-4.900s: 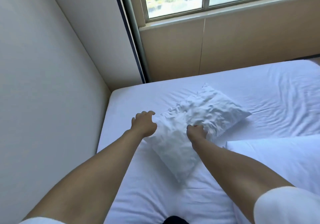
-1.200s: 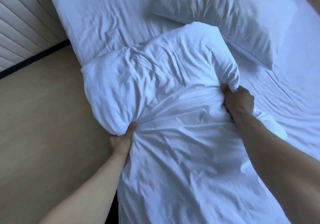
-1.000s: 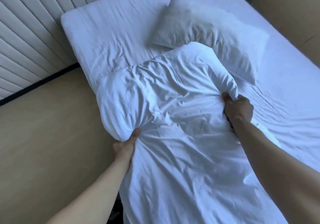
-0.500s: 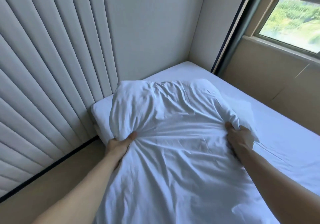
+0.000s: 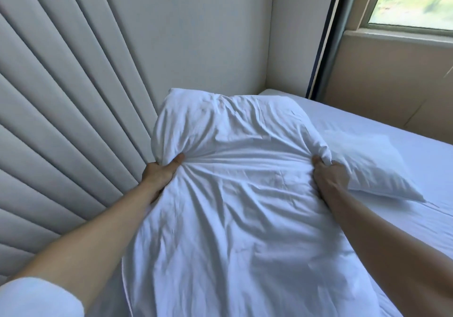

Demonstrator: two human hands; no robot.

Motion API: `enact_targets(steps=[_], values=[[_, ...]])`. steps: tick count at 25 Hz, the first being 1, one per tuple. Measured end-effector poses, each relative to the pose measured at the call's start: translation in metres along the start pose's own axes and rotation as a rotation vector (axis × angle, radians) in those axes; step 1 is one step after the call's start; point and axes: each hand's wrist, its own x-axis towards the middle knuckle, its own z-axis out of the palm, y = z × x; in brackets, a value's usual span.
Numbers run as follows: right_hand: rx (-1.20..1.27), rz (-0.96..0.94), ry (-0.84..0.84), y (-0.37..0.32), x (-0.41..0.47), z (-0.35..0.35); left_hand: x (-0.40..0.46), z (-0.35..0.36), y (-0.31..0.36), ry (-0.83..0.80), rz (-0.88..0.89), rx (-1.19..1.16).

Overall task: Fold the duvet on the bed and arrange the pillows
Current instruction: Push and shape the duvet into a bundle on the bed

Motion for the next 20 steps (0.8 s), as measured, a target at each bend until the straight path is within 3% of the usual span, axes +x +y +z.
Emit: enact_targets(steps=[6,14,20], values=[[0.036,0.076,0.121,-0.059,0.046,0.090,0.148,0.004,0.067,-0.069,0.044,0.035],[0.104,0.232,0.426,-0.118,0.081,0.196,0.371,0.062,0.159,-0.448,0.165,0.085],[0.129,0.250,0.657,-0.164,0.110,0.221,0.468,0.128,0.242,-0.659,0.236,0.200]])
